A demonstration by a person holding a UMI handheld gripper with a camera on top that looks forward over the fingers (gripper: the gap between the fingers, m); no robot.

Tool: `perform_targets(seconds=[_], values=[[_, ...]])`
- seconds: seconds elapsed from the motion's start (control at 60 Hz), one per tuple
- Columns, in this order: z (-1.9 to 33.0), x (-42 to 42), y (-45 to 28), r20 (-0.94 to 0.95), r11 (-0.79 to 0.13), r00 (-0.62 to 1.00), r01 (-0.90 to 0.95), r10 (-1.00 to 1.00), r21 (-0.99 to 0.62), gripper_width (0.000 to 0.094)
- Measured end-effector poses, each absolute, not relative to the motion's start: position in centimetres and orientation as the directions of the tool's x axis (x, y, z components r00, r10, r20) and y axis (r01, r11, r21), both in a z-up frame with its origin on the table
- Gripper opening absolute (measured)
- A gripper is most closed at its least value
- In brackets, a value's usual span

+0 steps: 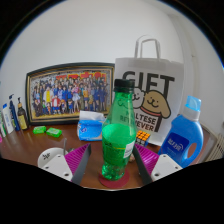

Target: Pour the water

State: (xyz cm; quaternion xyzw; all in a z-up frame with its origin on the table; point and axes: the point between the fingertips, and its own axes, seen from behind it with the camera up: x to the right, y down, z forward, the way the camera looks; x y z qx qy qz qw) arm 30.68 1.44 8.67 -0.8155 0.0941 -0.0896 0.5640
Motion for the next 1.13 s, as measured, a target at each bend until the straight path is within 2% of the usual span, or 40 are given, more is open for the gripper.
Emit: perform_targets(seconds=[0.25, 0.367, 0.583, 0.883, 1.133], values=[[11.3, 27.2, -4.5, 0.003, -0.426, 0.954, -0.13, -0.299, -0.895, 0.0858], [13.5, 23.0, -8.7, -0.027, -0.46, 0.955, -0.167, -0.295, -0.872, 0.0857], [18.5, 13.3, -18.2, 0.033, -0.539, 0.966, -0.114, -0.255, -0.835, 0.0854], [23.0, 2.7, -26.7, 0.092, -0.556, 0.984, -0.007, -0.15, -0.831, 0.0855], [23.6, 1.3, -28.9, 0.068, -0.559, 0.986, -0.031, -0.155, -0.829, 0.0855]])
